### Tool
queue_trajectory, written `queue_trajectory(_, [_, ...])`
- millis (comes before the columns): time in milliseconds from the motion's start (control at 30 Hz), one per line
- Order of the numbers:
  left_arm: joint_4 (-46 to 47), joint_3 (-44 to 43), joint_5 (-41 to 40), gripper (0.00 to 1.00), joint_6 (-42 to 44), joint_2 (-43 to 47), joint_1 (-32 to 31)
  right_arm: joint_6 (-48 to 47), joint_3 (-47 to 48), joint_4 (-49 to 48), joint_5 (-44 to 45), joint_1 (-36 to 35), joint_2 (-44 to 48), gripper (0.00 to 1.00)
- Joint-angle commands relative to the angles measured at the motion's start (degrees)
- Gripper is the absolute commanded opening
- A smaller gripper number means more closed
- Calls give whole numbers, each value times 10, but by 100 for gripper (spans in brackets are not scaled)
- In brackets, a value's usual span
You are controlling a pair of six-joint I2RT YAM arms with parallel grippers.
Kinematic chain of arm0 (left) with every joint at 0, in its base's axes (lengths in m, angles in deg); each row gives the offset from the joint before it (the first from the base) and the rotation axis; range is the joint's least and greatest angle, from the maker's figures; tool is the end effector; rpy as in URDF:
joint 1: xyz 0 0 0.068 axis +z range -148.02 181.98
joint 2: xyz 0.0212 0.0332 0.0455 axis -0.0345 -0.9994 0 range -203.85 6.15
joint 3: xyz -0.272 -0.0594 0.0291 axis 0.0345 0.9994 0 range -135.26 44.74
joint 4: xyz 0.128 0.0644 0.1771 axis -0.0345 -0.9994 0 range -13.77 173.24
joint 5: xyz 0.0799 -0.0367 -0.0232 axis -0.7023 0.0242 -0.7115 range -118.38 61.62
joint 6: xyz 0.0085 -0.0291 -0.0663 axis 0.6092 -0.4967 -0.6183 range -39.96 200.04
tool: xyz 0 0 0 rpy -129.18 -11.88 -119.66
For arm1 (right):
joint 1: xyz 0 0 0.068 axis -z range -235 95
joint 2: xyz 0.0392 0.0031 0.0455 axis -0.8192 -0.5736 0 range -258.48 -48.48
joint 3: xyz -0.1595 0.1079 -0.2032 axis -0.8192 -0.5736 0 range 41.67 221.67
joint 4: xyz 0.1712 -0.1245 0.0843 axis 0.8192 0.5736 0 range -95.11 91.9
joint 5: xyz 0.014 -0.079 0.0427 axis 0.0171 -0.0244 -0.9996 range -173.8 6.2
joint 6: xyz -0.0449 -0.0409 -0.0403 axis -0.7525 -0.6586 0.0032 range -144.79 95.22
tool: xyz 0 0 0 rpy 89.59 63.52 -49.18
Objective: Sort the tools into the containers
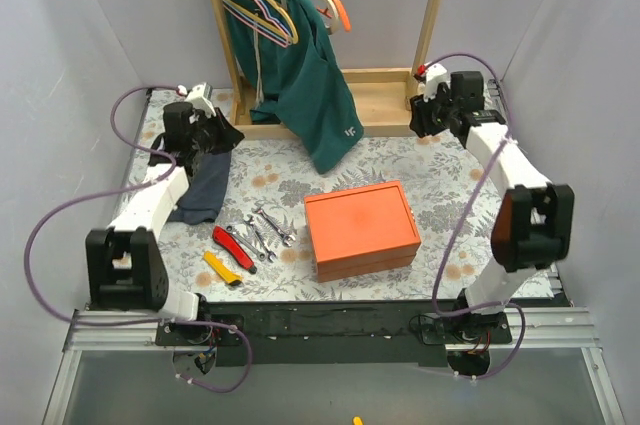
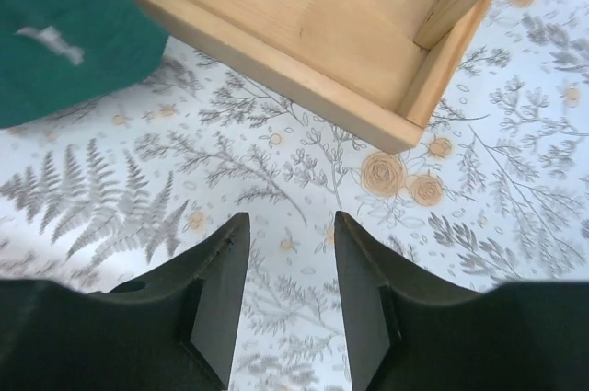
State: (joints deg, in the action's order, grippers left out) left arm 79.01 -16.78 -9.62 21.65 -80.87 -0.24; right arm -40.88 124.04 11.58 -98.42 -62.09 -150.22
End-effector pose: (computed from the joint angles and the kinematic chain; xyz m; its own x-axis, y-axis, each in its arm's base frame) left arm 0.3333 -0.0324 0.2836 -0.5285 -0.7865 -0.3194 -0.2564 0.5066 -0.8232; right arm 0.3942 0.0646 0.2885 -0.4719 -0.3290 -0.8180 -0.4711 0.8783 -0.0815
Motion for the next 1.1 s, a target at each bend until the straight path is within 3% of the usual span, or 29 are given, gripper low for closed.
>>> queue_trajectory(0, [-122, 69, 199, 0, 95, 107, -6, -38, -117, 11, -21, 5, 120, 49])
queue_trajectory(67, [-175, 90, 252, 0, 181, 155, -8, -43, -154, 26, -20, 4, 171, 48])
queue_trajectory(267, [-378, 67, 357, 0, 467, 210, -14, -41, -244, 111, -42, 6, 291, 29])
queue_trajectory(433, [-495, 63, 361, 0, 608, 192, -66, -118, -265, 207, -101, 5, 348, 22])
queue_trajectory(533, [-468, 81, 360, 0, 602, 179, -119, -171, -265, 255, -131, 5, 381, 26])
queue_trajectory(700, [-362, 113, 337, 0, 512, 161, -190, -244, -203, 320, -169, -23, 435, 21])
queue_trajectory(833, [-273, 126, 338, 0, 446, 116, -198, -267, -201, 359, -113, -189, 453, 21])
queue_trajectory(1067, [-186, 123, 267, 0, 356, 101, -198, -339, -218, 376, -117, -349, 429, 14])
